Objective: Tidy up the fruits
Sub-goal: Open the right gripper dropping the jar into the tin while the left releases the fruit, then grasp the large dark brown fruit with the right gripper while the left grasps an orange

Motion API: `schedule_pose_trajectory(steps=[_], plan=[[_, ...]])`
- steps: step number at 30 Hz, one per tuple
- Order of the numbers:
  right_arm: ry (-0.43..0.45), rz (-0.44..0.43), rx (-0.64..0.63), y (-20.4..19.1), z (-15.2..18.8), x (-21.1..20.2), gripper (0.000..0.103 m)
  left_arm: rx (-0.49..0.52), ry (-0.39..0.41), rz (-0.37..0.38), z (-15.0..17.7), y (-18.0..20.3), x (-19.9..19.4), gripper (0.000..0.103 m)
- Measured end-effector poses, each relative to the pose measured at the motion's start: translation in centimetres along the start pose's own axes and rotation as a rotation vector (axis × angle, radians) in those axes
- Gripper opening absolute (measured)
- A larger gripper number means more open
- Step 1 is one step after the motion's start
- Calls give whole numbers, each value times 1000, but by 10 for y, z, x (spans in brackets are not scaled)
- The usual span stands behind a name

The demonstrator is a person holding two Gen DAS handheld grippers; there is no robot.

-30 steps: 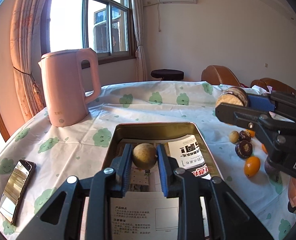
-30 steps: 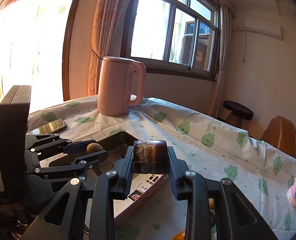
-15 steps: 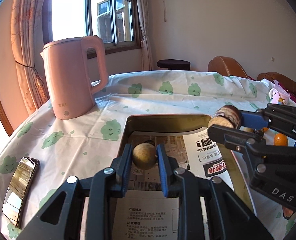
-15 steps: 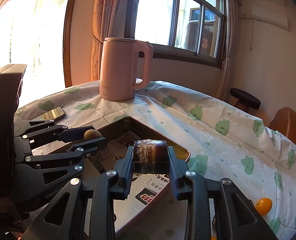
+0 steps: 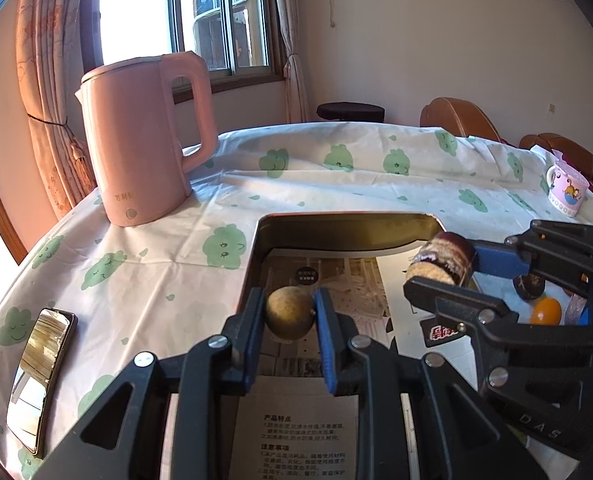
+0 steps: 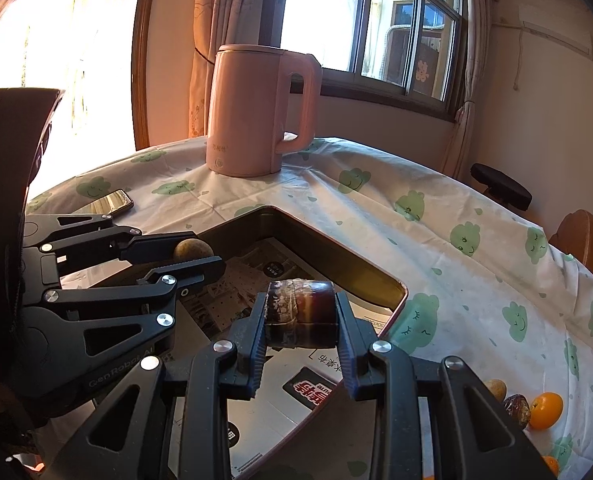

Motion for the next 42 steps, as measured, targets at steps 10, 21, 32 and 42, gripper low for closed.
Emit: schedule_pose_trajectory(steps=[10, 21, 32, 42], plan=[[-20, -15, 9, -3, 3, 6, 34, 1, 14, -10, -1, 0, -2, 31], [42, 86, 22, 10, 16, -44, 53, -58, 164, 18, 3, 2, -49, 72], [97, 335, 168, 76, 81, -147, 60, -18, 185, 168, 10, 74, -70, 81], [-7, 296, 164, 83, 99, -134, 60, 54, 125, 210, 17, 120, -58, 82]])
Point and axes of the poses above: each gripper's, at about its wrist camera, not at the fingertips, and x roughly the way its jaws point, y to its right, z to its underside, the point moved 1 cm from there along x, roughly the way its jaws point, and after that the axes turned 6 degrees about y, right-handed, at the moved point
